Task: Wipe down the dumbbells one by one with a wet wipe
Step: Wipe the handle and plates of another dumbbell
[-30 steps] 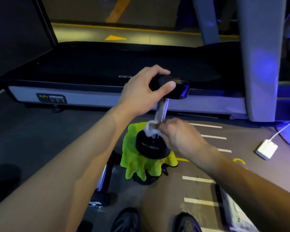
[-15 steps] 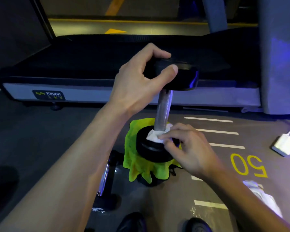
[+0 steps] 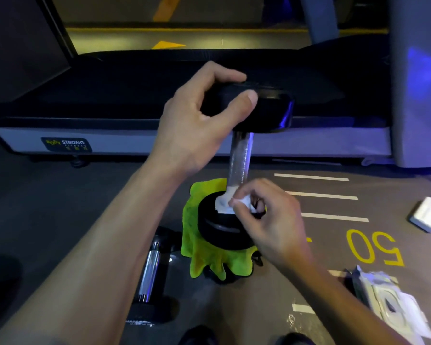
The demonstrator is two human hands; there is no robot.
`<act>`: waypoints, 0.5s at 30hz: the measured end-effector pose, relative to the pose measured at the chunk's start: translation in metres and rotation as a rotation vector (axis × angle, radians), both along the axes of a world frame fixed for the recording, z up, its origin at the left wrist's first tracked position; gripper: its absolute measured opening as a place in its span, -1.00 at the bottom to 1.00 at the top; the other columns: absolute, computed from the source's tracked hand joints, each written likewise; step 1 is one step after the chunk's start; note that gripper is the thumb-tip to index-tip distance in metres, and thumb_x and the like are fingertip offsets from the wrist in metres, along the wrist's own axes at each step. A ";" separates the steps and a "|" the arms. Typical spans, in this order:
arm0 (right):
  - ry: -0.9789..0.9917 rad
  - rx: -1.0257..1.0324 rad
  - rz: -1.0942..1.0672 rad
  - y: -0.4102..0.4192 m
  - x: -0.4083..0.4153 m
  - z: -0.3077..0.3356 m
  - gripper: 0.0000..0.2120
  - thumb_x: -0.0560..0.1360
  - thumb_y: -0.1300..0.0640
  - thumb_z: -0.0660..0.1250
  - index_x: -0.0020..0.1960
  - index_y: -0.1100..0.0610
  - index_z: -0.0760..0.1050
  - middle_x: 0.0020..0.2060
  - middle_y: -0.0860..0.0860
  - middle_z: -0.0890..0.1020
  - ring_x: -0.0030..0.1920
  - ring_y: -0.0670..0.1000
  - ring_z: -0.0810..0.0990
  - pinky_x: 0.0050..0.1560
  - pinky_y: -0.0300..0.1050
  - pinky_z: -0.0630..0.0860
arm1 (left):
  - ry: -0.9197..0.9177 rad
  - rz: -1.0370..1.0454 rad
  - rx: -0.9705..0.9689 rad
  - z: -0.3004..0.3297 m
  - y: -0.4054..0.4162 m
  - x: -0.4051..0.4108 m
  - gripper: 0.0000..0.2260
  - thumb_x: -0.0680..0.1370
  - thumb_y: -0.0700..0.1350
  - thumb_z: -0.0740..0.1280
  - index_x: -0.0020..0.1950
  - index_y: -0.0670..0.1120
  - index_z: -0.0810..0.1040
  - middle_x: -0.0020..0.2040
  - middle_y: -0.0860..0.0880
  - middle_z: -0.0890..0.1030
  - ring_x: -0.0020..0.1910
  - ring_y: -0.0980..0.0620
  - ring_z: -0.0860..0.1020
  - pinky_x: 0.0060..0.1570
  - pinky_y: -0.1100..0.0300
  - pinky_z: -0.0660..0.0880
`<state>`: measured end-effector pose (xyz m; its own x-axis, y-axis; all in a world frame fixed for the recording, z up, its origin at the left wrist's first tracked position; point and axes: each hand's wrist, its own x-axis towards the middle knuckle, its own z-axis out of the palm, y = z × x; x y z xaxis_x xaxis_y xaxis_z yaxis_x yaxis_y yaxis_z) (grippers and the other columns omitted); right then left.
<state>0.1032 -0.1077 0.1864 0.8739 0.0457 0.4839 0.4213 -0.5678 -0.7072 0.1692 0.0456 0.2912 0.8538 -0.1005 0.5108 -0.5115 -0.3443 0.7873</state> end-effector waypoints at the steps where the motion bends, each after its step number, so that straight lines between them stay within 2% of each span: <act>1: 0.022 0.009 0.014 -0.002 0.003 0.002 -0.84 0.45 0.26 0.50 -0.17 0.05 0.58 -0.32 -0.16 0.50 -0.30 -0.17 0.45 -0.24 -0.38 0.28 | -0.002 0.001 -0.008 -0.001 0.000 0.002 -0.71 0.54 0.15 0.42 0.18 0.05 0.62 -0.06 0.20 0.66 -0.04 0.18 0.62 0.03 0.14 0.56; 3: -0.026 0.100 -0.030 -0.002 0.018 0.015 -0.89 0.46 0.20 0.49 -0.14 0.04 0.60 -0.33 -0.15 0.51 -0.32 -0.15 0.47 -0.26 -0.32 0.31 | 0.002 0.001 -0.019 -0.002 -0.001 0.004 -0.73 0.55 0.14 0.42 0.18 0.06 0.62 -0.08 0.23 0.64 -0.05 0.22 0.60 0.00 0.23 0.51; 6: -0.098 0.286 -0.099 0.003 0.034 0.021 -0.94 0.51 0.16 0.46 -0.06 0.04 0.59 -0.16 -0.05 0.63 -0.17 -0.03 0.60 -0.15 -0.05 0.53 | 0.008 0.005 -0.014 -0.001 -0.002 0.008 -0.72 0.54 0.16 0.41 0.18 0.07 0.62 -0.08 0.26 0.64 -0.05 0.23 0.60 0.01 0.24 0.51; 8: -0.061 0.251 -0.079 0.004 0.020 0.002 -0.90 0.52 0.21 0.45 -0.06 0.04 0.57 -0.13 -0.04 0.62 -0.10 0.01 0.61 -0.09 0.10 0.55 | 0.012 0.000 -0.016 -0.002 -0.004 0.010 -0.71 0.53 0.18 0.41 0.18 0.07 0.62 -0.07 0.25 0.64 -0.04 0.22 0.61 0.03 0.21 0.54; 11: -0.014 0.157 -0.005 0.000 0.006 -0.005 -0.87 0.51 0.25 0.47 -0.09 0.05 0.57 -0.16 -0.08 0.58 -0.12 -0.01 0.58 -0.10 0.08 0.52 | 0.005 -0.001 -0.035 -0.003 -0.004 0.012 -0.71 0.52 0.19 0.41 0.17 0.09 0.63 -0.07 0.21 0.66 -0.04 0.20 0.61 0.02 0.18 0.55; 15: -0.104 0.344 -0.132 0.001 0.043 0.029 -0.92 0.49 0.25 0.43 -0.06 0.09 0.59 -0.11 0.04 0.59 -0.08 0.04 0.62 -0.04 0.13 0.58 | 0.018 0.001 -0.028 -0.003 -0.006 0.016 -0.73 0.53 0.18 0.41 0.16 0.11 0.62 -0.06 0.25 0.65 -0.04 0.26 0.61 0.00 0.25 0.53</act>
<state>0.1466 -0.1066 0.2153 0.8071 -0.2442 0.5375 0.4398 -0.3587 -0.8233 0.1847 0.0395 0.2885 0.8632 -0.0850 0.4977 -0.4965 -0.3226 0.8059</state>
